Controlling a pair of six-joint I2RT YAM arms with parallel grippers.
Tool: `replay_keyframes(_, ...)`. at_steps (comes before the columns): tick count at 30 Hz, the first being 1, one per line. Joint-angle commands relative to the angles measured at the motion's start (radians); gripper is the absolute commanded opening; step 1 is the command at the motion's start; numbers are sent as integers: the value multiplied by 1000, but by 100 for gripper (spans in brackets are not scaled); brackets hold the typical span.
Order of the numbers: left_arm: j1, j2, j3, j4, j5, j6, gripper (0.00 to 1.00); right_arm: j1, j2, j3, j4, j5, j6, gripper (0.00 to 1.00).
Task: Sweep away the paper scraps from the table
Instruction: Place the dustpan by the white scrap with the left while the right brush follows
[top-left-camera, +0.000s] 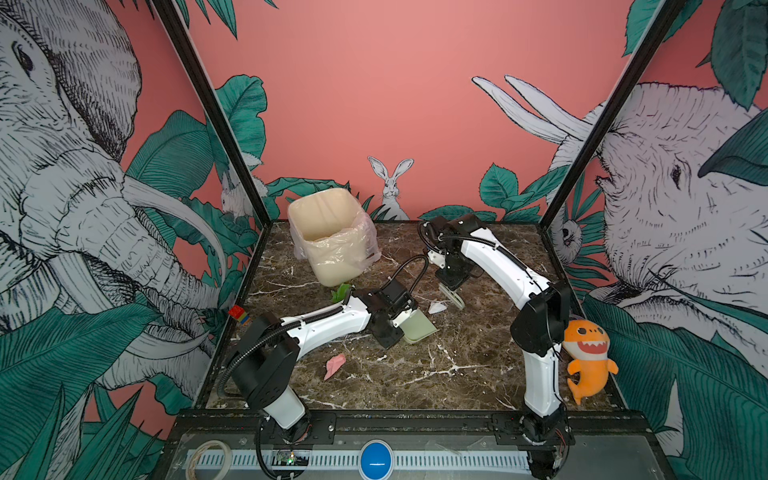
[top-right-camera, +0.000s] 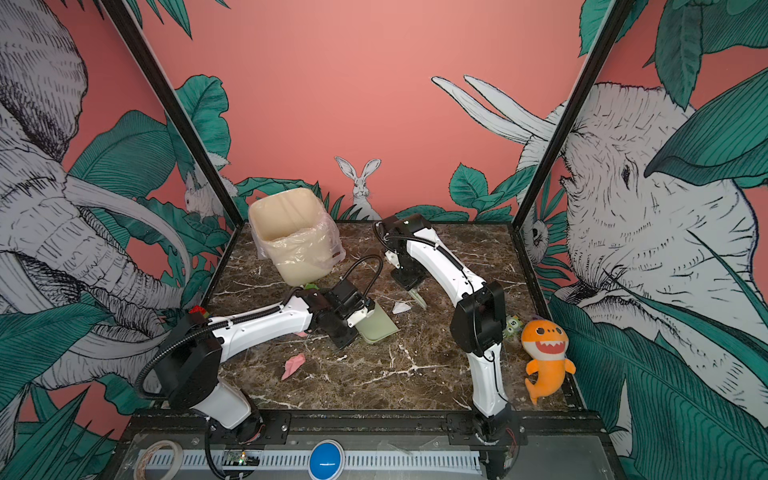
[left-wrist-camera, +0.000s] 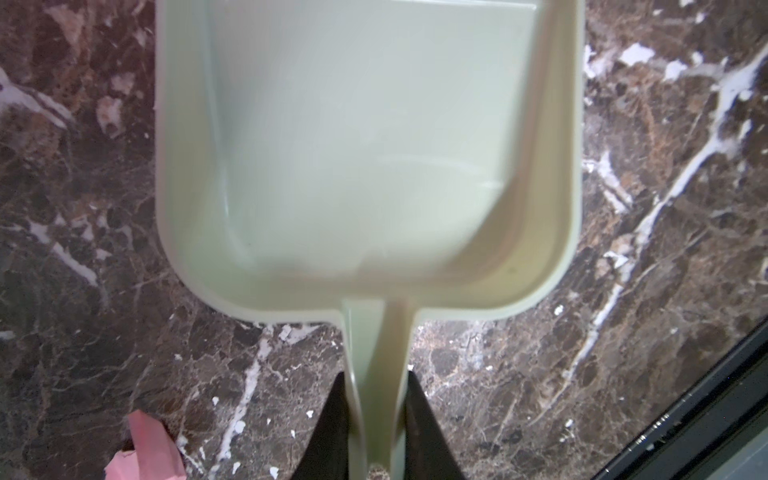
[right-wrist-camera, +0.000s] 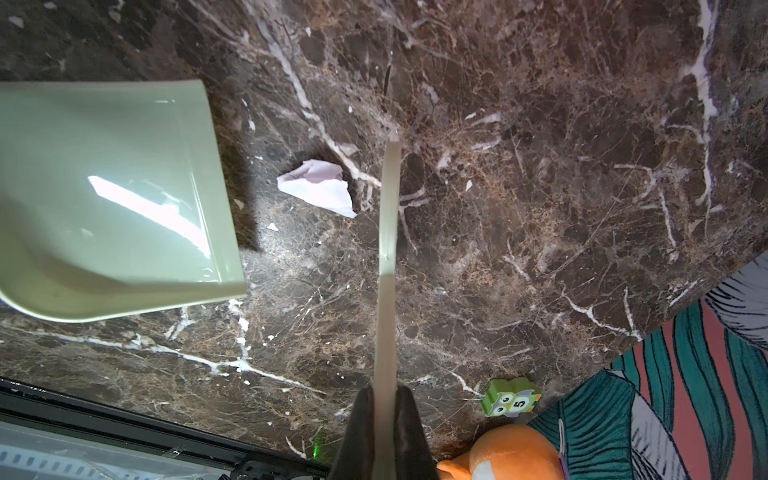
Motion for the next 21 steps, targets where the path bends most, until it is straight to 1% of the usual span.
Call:
replay_keyframes(1,-4,4,22,1,13,13,14,0,19,36,-62,7,9,0)
replay_keyframes(9,-4,36,38,10,-31,31,14,-1,52,67,-95,24,8,0)
replay_keyframes(21,-4,84,61,35,-49,39,14,2,67,69,-93,9,6,0)
